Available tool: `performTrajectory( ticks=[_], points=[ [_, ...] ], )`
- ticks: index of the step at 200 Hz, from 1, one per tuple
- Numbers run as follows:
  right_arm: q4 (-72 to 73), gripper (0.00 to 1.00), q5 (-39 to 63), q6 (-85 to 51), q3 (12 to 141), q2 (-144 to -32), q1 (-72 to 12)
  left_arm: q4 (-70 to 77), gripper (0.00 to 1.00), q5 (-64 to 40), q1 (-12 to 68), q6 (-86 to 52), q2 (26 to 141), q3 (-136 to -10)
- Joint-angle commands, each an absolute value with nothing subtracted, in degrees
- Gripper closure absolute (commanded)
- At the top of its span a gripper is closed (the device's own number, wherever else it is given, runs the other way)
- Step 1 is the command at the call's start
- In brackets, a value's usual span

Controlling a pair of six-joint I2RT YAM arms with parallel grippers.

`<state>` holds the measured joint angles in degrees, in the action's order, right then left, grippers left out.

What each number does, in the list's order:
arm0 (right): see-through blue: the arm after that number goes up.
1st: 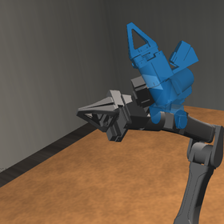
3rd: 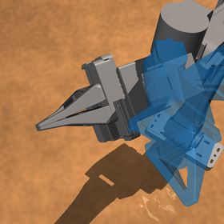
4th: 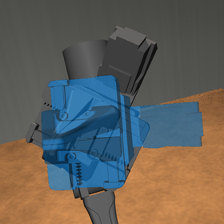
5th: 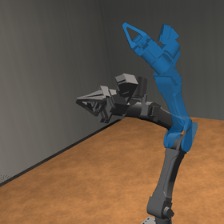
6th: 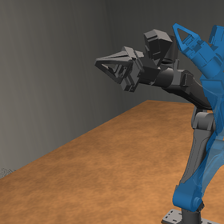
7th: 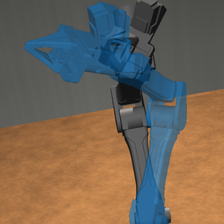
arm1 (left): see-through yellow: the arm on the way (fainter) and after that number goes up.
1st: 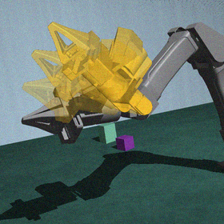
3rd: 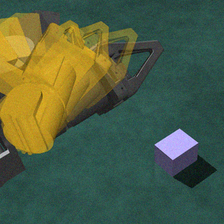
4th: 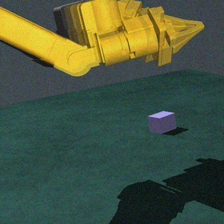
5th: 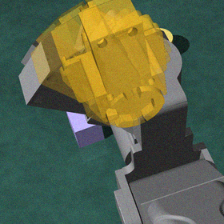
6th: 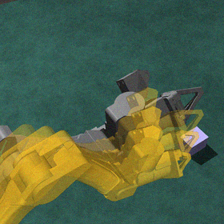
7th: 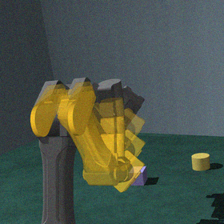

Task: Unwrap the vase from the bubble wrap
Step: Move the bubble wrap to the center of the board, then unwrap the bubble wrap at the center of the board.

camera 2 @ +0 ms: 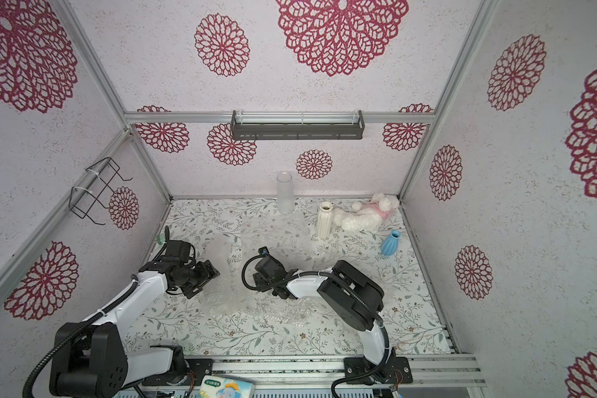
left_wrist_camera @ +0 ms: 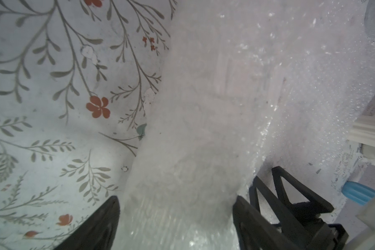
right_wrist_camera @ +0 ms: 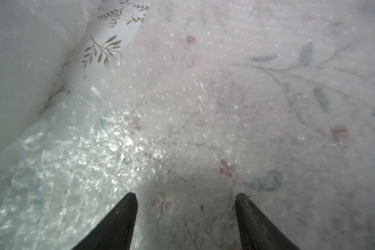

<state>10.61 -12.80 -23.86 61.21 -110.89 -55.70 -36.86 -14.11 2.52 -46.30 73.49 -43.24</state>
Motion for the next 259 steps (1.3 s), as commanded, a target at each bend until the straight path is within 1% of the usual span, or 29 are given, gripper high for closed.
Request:
performTrajectory(
  ticks=[1, 22, 54, 89, 130, 187, 216, 237, 252, 259],
  points=[
    [18.4, 0.26, -12.3, -21.2, 58.2, -103.8, -56.0, -32.5, 0.15, -19.7, 1.9, -48.1, 72.0, -43.4],
    [25.0, 0.26, -11.5, -20.3, 55.5, -99.9, -57.1, -32.0, 0.13, -21.4, 1.6, -48.3, 71.6, -45.5],
    [28.5, 0.28, -11.9, -19.6, 56.5, -98.1, -59.9, -33.5, 0.12, -22.1, 0.0, -47.0, 71.9, -48.5],
    [25.7, 0.34, -11.7, -20.3, 62.2, -101.3, -62.9, -33.1, 0.12, -23.7, -2.1, -46.6, 72.9, -48.2],
    [20.7, 0.38, -12.8, -19.1, 69.5, -106.4, -67.2, -31.0, 0.12, -25.4, -4.3, -47.0, 74.1, -46.1],
    [17.0, 0.43, -14.5, -20.2, 75.0, -111.5, -68.6, -24.3, 0.13, -27.5, -5.6, -51.1, 76.2, -42.1],
    [15.8, 0.48, -14.2, -21.6, 76.7, -113.0, -68.7, -23.5, 0.13, -27.7, -5.7, -51.7, 76.5, -42.0],
    [14.9, 0.55, -14.1, -22.3, 77.5, -114.0, -68.7, -23.4, 0.13, -27.5, -5.8, -51.7, 76.4, -41.9],
    [14.4, 0.6, -14.5, -22.5, 78.0, -114.5, -68.7, -23.2, 0.13, -27.4, -5.8, -51.8, 76.2, -41.6],
    [14.1, 0.64, -14.8, -22.7, 78.4, -114.7, -68.7, -23.0, 0.13, -27.6, -5.8, -51.9, 76.2, -41.4]
  ],
)
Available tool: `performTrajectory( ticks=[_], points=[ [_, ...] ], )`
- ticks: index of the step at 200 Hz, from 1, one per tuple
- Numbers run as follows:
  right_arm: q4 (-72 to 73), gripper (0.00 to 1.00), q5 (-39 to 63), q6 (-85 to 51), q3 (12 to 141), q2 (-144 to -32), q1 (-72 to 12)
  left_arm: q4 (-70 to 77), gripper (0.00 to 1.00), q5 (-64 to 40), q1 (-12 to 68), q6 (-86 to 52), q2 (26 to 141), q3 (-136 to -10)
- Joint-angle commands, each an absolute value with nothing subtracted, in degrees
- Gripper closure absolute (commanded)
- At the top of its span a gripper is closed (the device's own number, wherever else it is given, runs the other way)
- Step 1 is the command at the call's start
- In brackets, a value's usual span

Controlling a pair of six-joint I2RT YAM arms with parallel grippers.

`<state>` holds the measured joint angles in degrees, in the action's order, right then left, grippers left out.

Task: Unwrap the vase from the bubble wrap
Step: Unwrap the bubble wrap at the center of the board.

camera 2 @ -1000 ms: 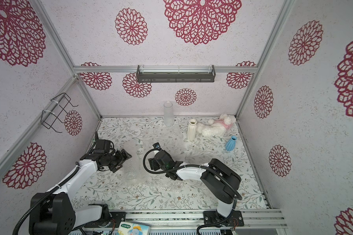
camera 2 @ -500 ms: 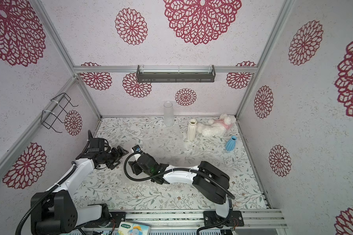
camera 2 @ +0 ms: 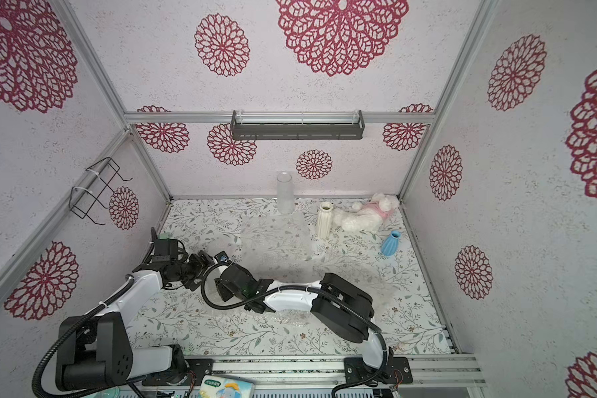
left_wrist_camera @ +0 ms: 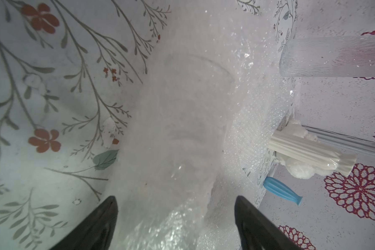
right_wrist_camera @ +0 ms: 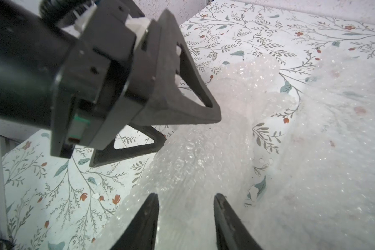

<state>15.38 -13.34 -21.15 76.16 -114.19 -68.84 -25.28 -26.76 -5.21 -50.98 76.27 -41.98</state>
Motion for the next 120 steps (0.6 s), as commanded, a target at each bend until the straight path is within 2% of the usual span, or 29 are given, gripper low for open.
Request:
performTrajectory(
  ticks=[1, 17, 46, 120],
  points=[
    [14.0, 0.65, -14.8, -22.8, 78.5, -114.7, -68.7, -23.0, 0.13, -27.6, -5.8, -51.9, 76.2, -41.4],
    [13.0, 0.75, -14.5, -23.2, 79.6, -115.3, -68.7, -22.7, 0.13, -28.1, -5.8, -52.1, 76.5, -41.4],
    [12.5, 1.0, -15.0, -23.5, 79.9, -114.6, -68.7, -22.9, 0.13, -28.3, -5.8, -52.1, 76.2, -41.5],
    [16.0, 1.0, -20.4, -24.4, 73.4, -107.3, -68.7, -24.4, 0.13, -28.7, -5.8, -51.8, 74.4, -42.0]
  ],
)
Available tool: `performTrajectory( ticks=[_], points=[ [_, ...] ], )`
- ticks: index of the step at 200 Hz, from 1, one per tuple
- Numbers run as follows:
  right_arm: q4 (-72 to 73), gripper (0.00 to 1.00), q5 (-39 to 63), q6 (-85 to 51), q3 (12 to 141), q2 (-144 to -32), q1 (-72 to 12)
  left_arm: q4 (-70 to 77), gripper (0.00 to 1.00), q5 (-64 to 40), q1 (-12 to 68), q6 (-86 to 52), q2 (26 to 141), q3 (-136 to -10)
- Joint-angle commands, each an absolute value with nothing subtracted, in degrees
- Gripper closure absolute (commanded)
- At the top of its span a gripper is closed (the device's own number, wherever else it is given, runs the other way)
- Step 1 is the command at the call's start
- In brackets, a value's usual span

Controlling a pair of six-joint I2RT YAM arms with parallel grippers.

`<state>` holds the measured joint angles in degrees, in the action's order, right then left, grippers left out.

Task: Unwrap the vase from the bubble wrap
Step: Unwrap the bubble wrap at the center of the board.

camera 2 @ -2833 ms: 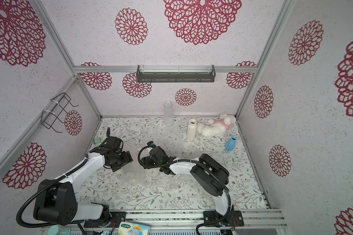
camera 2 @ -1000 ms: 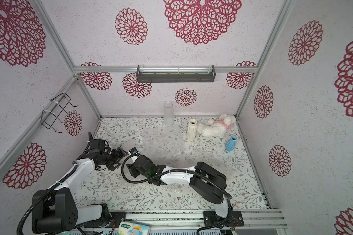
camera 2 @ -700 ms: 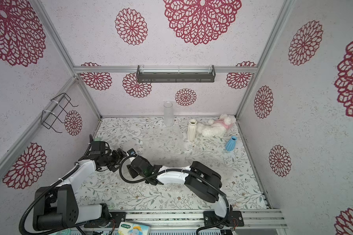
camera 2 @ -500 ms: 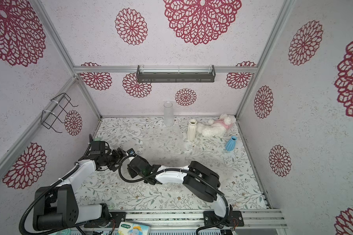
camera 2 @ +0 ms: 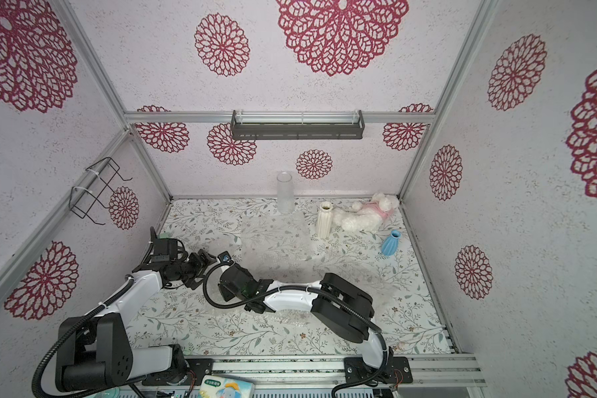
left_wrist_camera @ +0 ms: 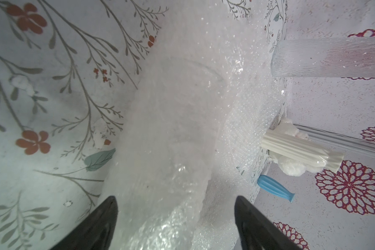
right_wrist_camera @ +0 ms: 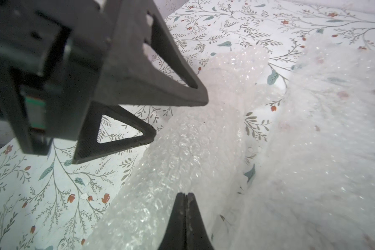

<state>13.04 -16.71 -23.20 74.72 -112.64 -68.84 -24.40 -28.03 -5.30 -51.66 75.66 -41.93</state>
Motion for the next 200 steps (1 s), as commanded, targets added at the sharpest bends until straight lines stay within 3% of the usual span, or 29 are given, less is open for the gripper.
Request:
performTrajectory(
  ticks=[1, 200],
  points=[
    [16.0, 1.0, -20.5, -24.4, 73.4, -107.2, -68.7, -24.5, 0.13, -28.7, -5.8, -51.8, 74.4, -42.0],
    [20.0, 1.0, -23.5, -24.6, 66.7, -102.2, -68.7, -27.6, 0.14, -24.6, -6.6, -51.1, 71.2, -38.9]
  ],
)
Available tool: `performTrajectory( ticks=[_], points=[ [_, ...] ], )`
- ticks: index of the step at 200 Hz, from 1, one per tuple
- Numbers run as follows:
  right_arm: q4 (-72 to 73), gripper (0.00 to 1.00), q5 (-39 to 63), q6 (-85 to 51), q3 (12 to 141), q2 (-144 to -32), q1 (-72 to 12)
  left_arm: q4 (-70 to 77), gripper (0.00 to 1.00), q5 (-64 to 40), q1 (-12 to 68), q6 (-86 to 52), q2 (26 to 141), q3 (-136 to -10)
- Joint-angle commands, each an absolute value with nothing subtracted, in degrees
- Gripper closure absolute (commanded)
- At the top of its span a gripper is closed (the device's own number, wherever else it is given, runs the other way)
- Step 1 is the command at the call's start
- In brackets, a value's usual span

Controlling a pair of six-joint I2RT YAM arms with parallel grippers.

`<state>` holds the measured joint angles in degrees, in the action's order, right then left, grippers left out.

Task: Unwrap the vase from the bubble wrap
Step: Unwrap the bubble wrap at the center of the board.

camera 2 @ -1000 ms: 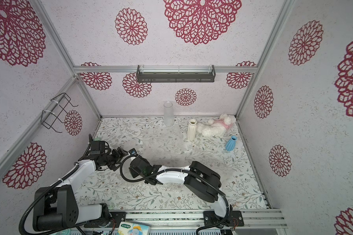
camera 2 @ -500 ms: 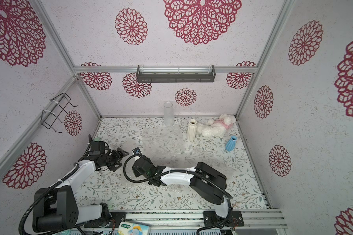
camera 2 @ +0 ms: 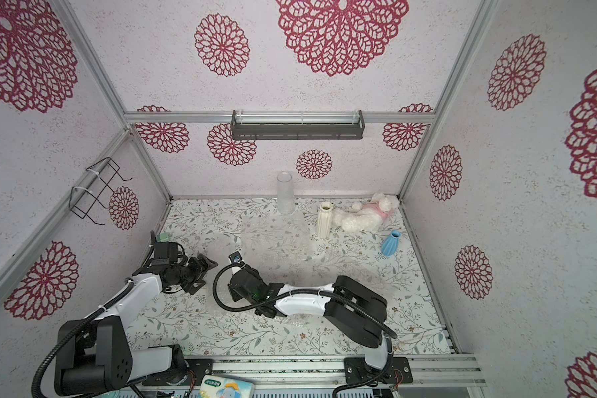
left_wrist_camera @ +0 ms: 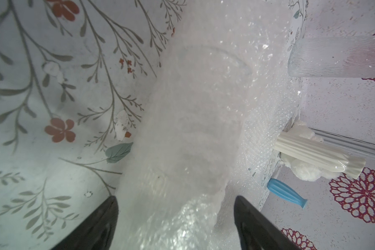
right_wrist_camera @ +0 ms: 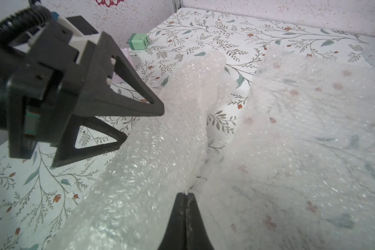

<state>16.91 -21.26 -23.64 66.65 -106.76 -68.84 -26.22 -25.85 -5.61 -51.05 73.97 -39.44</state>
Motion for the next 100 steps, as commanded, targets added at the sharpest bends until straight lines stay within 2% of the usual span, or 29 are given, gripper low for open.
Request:
performTrajectory(
  ticks=[1, 100],
  points=[
    [20.0, 1.0, -23.5, -24.6, 66.7, -102.2, -68.7, -27.6, 0.14, -24.7, -6.6, -51.1, 71.2, -38.9],
    [22.7, 1.0, -24.4, -26.3, 62.9, -100.2, -68.7, -32.7, 0.14, -25.5, -8.7, -47.6, 68.7, -42.1]
  ],
)
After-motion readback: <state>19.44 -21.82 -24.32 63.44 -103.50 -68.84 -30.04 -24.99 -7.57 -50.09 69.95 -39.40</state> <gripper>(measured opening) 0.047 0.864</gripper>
